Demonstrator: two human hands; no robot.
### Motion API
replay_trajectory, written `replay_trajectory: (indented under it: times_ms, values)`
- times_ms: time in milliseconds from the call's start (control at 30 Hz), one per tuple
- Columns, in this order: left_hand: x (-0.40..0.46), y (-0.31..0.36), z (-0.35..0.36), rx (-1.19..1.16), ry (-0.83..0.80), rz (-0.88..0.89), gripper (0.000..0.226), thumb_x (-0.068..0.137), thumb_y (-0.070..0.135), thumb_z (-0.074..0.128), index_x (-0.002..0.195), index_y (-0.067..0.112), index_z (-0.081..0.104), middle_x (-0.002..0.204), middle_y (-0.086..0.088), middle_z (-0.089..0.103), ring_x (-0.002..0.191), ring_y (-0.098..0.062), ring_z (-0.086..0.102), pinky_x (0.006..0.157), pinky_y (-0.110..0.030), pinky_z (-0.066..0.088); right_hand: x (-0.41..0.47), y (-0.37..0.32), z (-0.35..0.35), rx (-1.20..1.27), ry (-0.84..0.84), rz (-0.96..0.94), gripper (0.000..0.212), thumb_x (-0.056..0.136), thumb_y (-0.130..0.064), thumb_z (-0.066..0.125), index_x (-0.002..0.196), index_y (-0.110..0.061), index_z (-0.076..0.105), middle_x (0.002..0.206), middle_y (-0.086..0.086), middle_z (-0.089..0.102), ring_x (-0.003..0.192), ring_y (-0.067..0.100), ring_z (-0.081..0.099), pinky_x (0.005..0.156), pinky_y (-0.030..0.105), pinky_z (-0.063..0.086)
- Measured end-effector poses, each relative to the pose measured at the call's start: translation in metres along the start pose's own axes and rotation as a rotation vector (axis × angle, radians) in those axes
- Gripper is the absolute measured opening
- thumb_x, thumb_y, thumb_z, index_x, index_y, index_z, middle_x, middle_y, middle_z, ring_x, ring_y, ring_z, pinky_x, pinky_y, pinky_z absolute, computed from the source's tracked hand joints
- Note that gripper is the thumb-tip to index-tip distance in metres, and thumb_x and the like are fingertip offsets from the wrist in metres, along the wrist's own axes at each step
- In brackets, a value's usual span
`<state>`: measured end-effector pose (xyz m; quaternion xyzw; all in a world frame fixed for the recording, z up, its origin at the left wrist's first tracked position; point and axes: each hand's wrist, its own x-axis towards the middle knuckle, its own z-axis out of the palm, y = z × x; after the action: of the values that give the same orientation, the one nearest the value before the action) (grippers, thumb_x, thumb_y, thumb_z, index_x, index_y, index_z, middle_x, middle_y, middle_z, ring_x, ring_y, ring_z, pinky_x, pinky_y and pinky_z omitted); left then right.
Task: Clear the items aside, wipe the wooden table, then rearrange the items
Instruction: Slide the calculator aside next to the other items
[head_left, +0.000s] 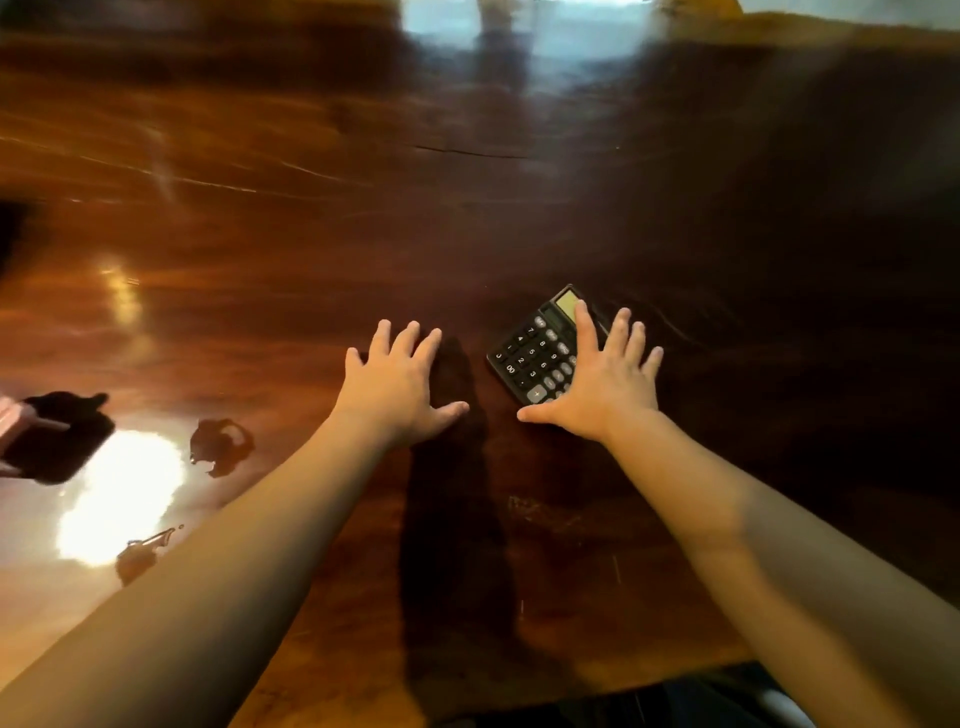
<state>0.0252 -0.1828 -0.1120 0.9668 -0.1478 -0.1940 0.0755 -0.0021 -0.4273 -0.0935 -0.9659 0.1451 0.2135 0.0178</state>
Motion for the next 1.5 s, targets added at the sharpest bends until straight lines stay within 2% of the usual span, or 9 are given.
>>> replay_trajectory:
  times_ms: [133, 267, 433, 533, 767, 967, 1067, 1233, 1500]
  values:
    - [0.002, 0.01, 0.009, 0.003, -0.014, -0.008, 0.107, 0.071, 0.084, 0.045, 0.157, 0.029, 0.011, 0.167, -0.004, 0.013, 0.153, -0.032, 0.003, 0.115, -0.065, 0.019, 0.002, -0.003, 0.008, -0.011, 0.047, -0.008, 0.158, 0.036, -0.099, 0.061, 0.15, -0.034, -0.029, 0.164, 0.028, -0.004, 0.151, 0.046, 0.003, 0.119, 0.064, 0.01]
    - [-0.001, 0.007, 0.008, -0.013, 0.004, -0.008, 0.106, 0.073, 0.082, 0.046, 0.157, 0.028, 0.012, 0.167, -0.004, 0.013, 0.153, -0.032, 0.004, 0.115, -0.064, 0.02, 0.005, -0.004, 0.004, 0.037, 0.075, -0.027, 0.153, 0.036, -0.091, 0.066, 0.152, -0.038, -0.018, 0.153, 0.026, 0.012, 0.14, 0.044, 0.019, 0.118, 0.057, 0.022]
    - [-0.014, -0.01, -0.002, -0.062, 0.045, -0.047, 0.103, 0.075, 0.08, 0.047, 0.157, 0.027, 0.012, 0.167, -0.004, 0.014, 0.153, -0.031, 0.005, 0.116, -0.063, 0.022, 0.005, -0.014, -0.008, 0.08, 0.09, -0.082, 0.148, 0.033, -0.088, 0.065, 0.152, -0.042, -0.011, 0.148, 0.02, 0.013, 0.136, 0.042, 0.017, 0.117, 0.057, 0.028]
    - [-0.03, -0.031, -0.008, -0.1, 0.07, -0.103, 0.102, 0.077, 0.079, 0.047, 0.157, 0.027, 0.013, 0.167, -0.004, 0.014, 0.153, -0.031, 0.006, 0.116, -0.062, 0.023, 0.006, -0.034, -0.02, 0.098, 0.093, -0.159, 0.148, 0.033, -0.087, 0.067, 0.153, -0.042, -0.008, 0.153, 0.021, 0.012, 0.141, 0.042, 0.015, 0.119, 0.059, 0.024]
    - [-0.083, -0.104, -0.014, -0.177, 0.116, -0.296, 0.099, 0.077, 0.079, 0.046, 0.156, 0.027, 0.016, 0.166, -0.004, 0.018, 0.152, -0.031, 0.011, 0.115, -0.06, 0.026, 0.006, -0.132, -0.048, 0.027, 0.04, -0.43, 0.147, 0.034, -0.083, 0.07, 0.151, -0.046, -0.01, 0.161, 0.019, 0.004, 0.149, 0.043, 0.006, 0.118, 0.069, 0.014]
    - [-0.14, -0.167, -0.011, -0.23, 0.138, -0.442, 0.099, 0.077, 0.079, 0.044, 0.155, 0.025, 0.019, 0.164, -0.006, 0.024, 0.151, -0.032, 0.018, 0.115, -0.057, 0.029, 0.002, -0.235, -0.058, -0.082, 0.004, -0.7, 0.143, 0.046, -0.074, 0.079, 0.154, -0.044, -0.01, 0.164, 0.016, -0.001, 0.151, 0.042, 0.0, 0.117, 0.069, 0.018]
    - [-0.165, -0.188, -0.005, -0.246, 0.15, -0.5, 0.097, 0.077, 0.079, 0.042, 0.155, 0.025, 0.02, 0.163, -0.005, 0.025, 0.15, -0.032, 0.021, 0.116, -0.054, 0.03, -0.002, -0.283, -0.057, -0.124, 0.008, -0.821, 0.142, 0.048, -0.07, 0.083, 0.156, -0.041, -0.006, 0.164, 0.017, 0.0, 0.151, 0.04, -0.001, 0.118, 0.066, 0.019]
    - [-0.195, -0.216, 0.006, -0.276, 0.142, -0.581, 0.094, 0.08, 0.078, 0.041, 0.155, 0.026, 0.02, 0.163, -0.004, 0.025, 0.15, -0.03, 0.021, 0.116, -0.053, 0.03, -0.007, -0.354, -0.048, -0.128, -0.054, -0.968, 0.145, 0.049, -0.06, 0.089, 0.159, -0.038, -0.002, 0.163, 0.015, -0.002, 0.152, 0.033, -0.006, 0.116, 0.06, 0.03]
    - [-0.218, -0.244, 0.013, -0.304, 0.162, -0.635, 0.091, 0.081, 0.076, 0.04, 0.153, 0.022, 0.026, 0.16, -0.004, 0.03, 0.148, -0.029, 0.023, 0.113, -0.053, 0.033, -0.001, -0.425, -0.026, -0.215, -0.11, -1.114, 0.15, 0.042, -0.058, 0.09, 0.16, -0.034, 0.0, 0.162, 0.017, -0.003, 0.152, 0.038, 0.0, 0.12, 0.054, 0.027]
